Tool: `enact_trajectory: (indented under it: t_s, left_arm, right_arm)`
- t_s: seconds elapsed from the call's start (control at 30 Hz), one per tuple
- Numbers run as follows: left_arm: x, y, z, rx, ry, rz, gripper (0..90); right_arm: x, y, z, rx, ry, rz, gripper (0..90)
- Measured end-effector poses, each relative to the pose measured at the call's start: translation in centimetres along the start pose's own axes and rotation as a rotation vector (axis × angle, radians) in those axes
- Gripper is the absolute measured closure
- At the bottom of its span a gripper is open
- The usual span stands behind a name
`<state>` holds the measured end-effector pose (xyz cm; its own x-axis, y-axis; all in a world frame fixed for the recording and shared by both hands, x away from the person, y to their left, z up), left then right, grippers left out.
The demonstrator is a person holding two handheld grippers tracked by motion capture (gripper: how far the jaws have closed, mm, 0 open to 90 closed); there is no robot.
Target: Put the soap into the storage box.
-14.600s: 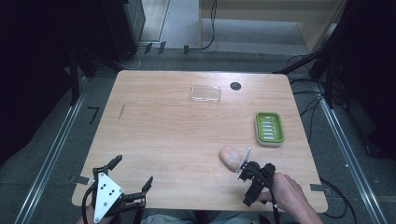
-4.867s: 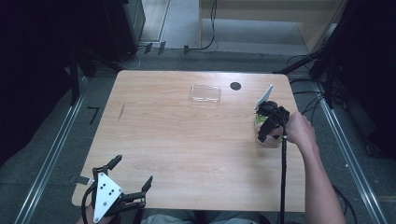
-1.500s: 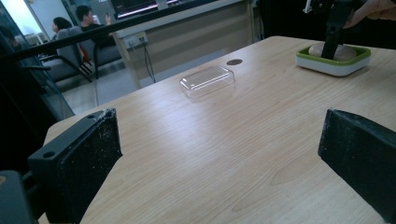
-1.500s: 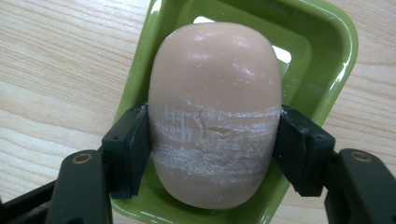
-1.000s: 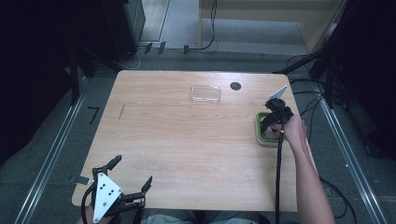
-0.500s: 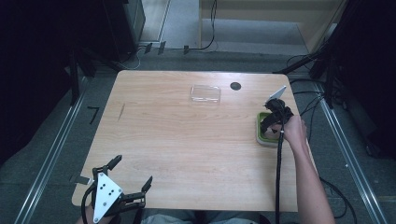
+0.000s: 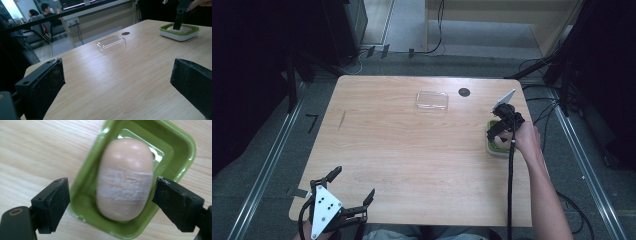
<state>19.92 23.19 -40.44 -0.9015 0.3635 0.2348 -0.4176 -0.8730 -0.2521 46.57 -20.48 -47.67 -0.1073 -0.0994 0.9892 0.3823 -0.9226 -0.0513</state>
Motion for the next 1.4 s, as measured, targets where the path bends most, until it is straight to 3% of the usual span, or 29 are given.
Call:
enact_trajectory:
  t_s: [0.17,0.47,0.7,1.07,1.4]
  left_arm:
    - [0.0,0.1,0.0,-0.003,-0.001,-0.001,0.0]
    - [0.1,0.1,0.0,-0.003,0.002,-0.001,0.0]
    - [0.1,0.1,0.0,-0.005,0.002,0.000,0.0]
    - [0.0,0.1,0.0,-0.007,0.001,-0.003,0.0]
    - [0.0,0.2,0.0,-0.008,0.001,-0.004,0.0]
  right_arm:
    - [1.0,-1.5,-0.2,0.054,-0.001,0.001,9.1]
    - [3.1,-4.7,-0.7,0.139,0.027,0.023,9.1]
    - [4.2,-7.6,-1.6,0.222,0.022,0.013,9.1]
    - [3.4,-13.5,-4.0,0.393,-0.020,-0.001,8.3]
    - [2.3,-16.6,-6.5,0.491,-0.046,0.007,8.4]
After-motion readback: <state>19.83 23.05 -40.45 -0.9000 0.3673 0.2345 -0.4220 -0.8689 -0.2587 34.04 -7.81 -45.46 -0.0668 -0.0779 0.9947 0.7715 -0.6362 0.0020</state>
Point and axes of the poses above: each handheld gripper's, and its own axes: x roughly backward along the jaws, z roughly out of its top, y roughly to its right, the point moved 5 cm from there along -x, roughly forward along the jaws, and after that the axes turned 2 degrees about z, right-handed, at the moved point
